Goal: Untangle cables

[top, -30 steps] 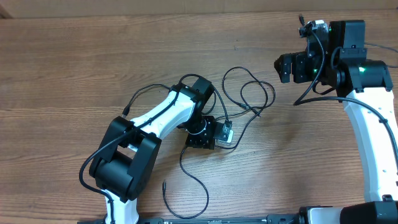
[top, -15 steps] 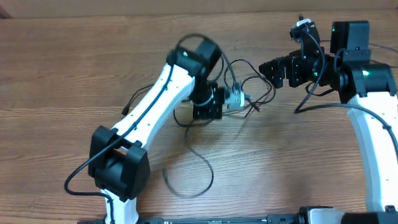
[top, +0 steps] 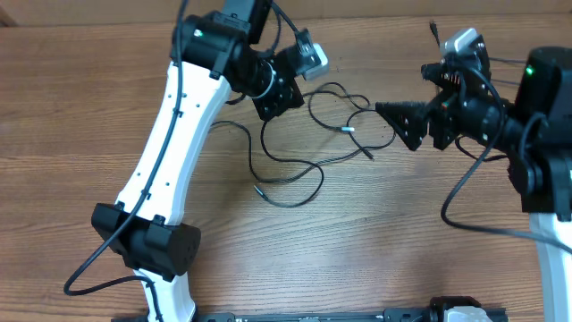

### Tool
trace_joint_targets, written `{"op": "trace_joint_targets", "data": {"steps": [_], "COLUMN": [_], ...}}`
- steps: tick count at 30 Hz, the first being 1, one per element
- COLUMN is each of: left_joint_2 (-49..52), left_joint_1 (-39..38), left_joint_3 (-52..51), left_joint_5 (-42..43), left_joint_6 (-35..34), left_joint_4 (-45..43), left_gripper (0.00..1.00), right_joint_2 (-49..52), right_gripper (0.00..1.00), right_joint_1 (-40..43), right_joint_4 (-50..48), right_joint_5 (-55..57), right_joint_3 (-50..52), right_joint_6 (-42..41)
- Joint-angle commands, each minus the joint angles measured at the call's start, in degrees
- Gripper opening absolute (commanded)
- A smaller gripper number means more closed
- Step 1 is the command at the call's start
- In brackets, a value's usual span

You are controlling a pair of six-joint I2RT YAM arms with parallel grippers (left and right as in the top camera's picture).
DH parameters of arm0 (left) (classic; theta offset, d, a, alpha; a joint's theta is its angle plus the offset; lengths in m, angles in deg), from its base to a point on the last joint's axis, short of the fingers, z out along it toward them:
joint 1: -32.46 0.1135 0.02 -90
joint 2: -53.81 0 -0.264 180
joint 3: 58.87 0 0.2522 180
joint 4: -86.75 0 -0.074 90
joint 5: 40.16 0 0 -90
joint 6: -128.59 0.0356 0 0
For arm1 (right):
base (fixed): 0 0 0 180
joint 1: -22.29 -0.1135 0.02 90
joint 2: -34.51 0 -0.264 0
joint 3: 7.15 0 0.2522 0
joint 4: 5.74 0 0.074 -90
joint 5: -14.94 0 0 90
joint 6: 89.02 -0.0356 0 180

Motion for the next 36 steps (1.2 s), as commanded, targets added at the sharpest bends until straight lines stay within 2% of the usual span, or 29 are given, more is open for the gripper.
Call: {"op": "trace_joint_targets", "data": {"steps": [1, 9, 16, 19, 32, 36], "left_joint_2": [-0.9, -0.9, -0.9, -0.9, -0.9, -0.9], "left_joint_1": [0.2, 0.0, -0.3, -1.4, -7.9, -7.9], "left_joint_3": [3.2, 7.7, 8.9, 8.9, 8.9, 8.9], "left_joint_5": [7.6, 23.8, 34.6, 34.7, 34.2, 34.2], "left_joint_6": [-6.1, -12.5, -26.9, -29.6, -29.6, -33.5], "left_joint_4": [0.3, -0.4, -9.4, -11.2, -12.2, -15.7], "left_gripper": [0.04, 0.04, 0.04, 0.04, 0.04, 0.04], "right_joint_2": [-2.1, -2.5, -2.4, -1.9, 1.7, 2.9], "right_gripper": [1.00, 1.00, 1.00, 1.00, 1.00, 1.00], "right_joint_1": [0.0, 0.0, 0.0, 0.0, 0.0, -0.9], "right_joint_4": [-0.2, -0.5, -4.3, -6.4, -9.7, -9.3], "right_joint_5": [-8.0, -13.6, -13.6, -13.4, -13.4, -13.4], "right_joint_3": [-0.2, -0.2, -0.2, -0.2, -0.2, -0.2], "right_joint_6": [3.6, 6.8, 6.8, 6.8, 10.8, 10.9]}}
